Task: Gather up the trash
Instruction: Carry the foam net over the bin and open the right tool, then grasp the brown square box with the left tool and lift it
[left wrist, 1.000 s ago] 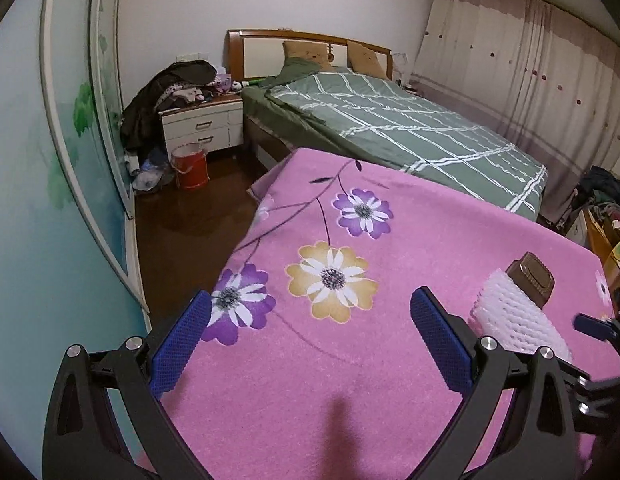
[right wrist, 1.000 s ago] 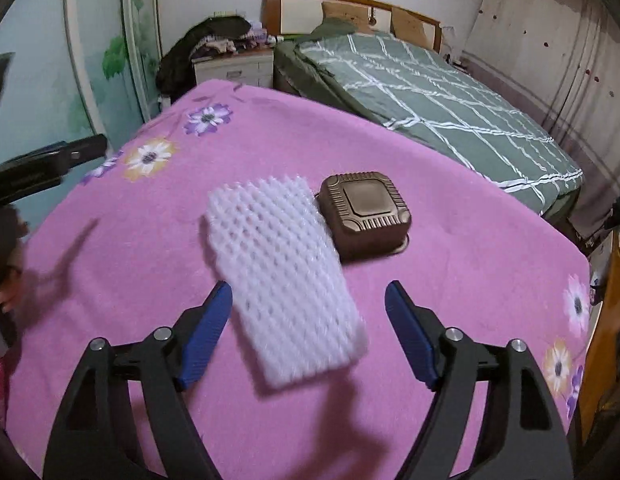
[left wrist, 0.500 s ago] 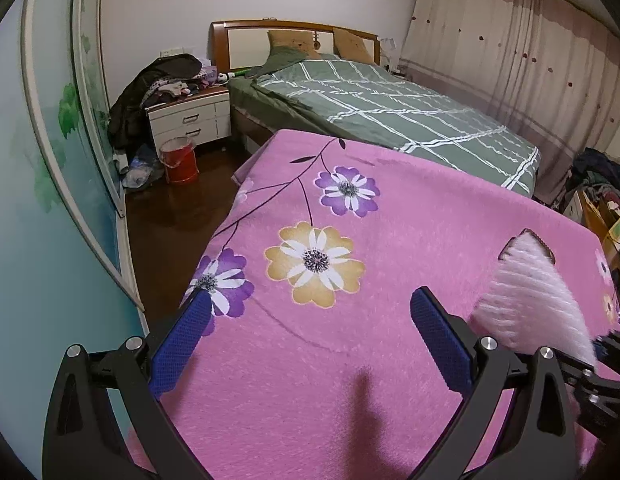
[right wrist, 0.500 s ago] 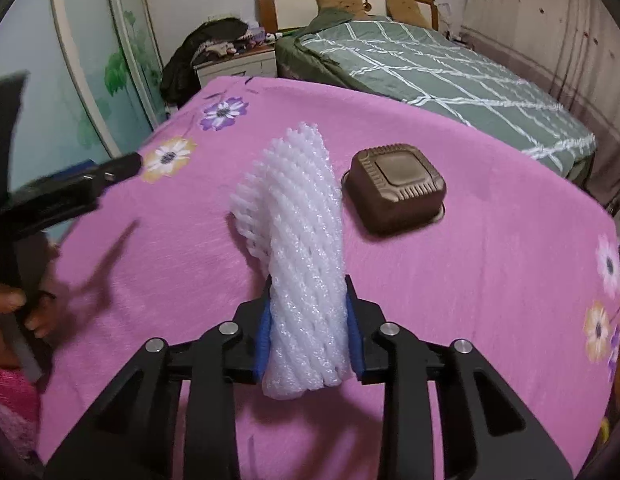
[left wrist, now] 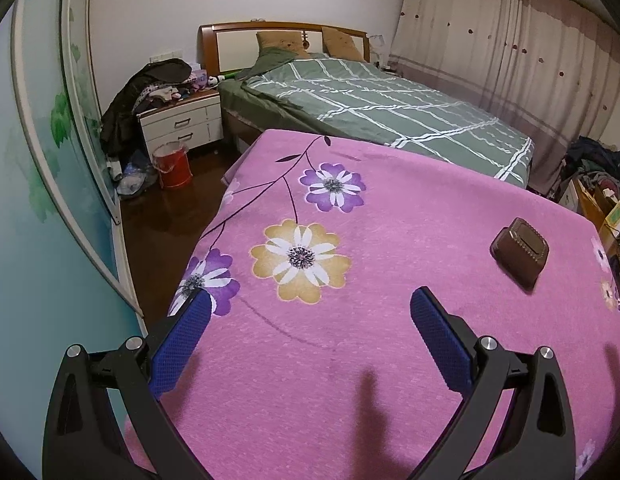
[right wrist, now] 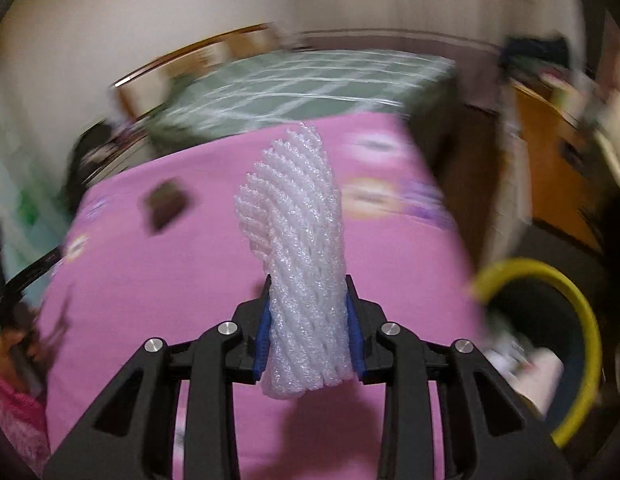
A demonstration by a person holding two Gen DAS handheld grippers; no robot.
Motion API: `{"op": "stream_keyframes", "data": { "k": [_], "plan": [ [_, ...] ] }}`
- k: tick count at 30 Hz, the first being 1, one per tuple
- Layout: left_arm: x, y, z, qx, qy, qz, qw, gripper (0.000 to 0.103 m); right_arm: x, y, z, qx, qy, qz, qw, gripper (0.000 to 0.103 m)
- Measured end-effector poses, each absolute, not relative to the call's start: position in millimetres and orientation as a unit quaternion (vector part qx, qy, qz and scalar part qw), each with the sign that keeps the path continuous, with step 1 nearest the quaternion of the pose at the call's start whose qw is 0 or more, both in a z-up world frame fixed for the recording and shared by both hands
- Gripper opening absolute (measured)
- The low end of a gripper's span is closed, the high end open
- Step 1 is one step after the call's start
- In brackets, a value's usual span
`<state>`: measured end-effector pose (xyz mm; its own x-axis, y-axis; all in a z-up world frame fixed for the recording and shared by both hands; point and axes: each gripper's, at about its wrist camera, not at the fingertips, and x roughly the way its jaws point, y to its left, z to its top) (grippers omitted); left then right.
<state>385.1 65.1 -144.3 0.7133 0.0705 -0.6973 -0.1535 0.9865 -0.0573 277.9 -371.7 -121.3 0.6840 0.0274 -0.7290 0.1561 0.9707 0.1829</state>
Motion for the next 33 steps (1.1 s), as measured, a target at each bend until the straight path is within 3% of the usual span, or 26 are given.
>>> {"op": "stream_keyframes", "data": {
  "k": [13,14,18,23,28,33],
  "plan": [
    [381,60,-141,-0.052,0.369,0.052,0.926,0.098,205,-527,-184,0.219,0.431,-0.226,0.845,0.035],
    [381,59,-141,-0.05,0.369,0.052,0.927,0.098,202,-534,-186,0.226,0.432,-0.23,0.843,0.036],
    [381,57,-142,-0.045,0.371,0.052,0.926,0.098,194,-544,-190,0.218,0.427,-0.259,0.839,0.063],
    [379,54,-141,-0.041,0.369,0.047,0.927,0.098,199,-543,-175,0.215,0.398,-0.274,0.849,0.066],
    [378,44,-141,-0.024,0.368,0.04,0.929,0.098,243,-492,-144,0.169,0.373,-0.187,0.893,0.079],
    [378,26,-146,0.005,0.378,0.025,0.926,0.098,305,-430,-123,0.111,0.362,-0.1,0.92,0.08]
  ]
}}
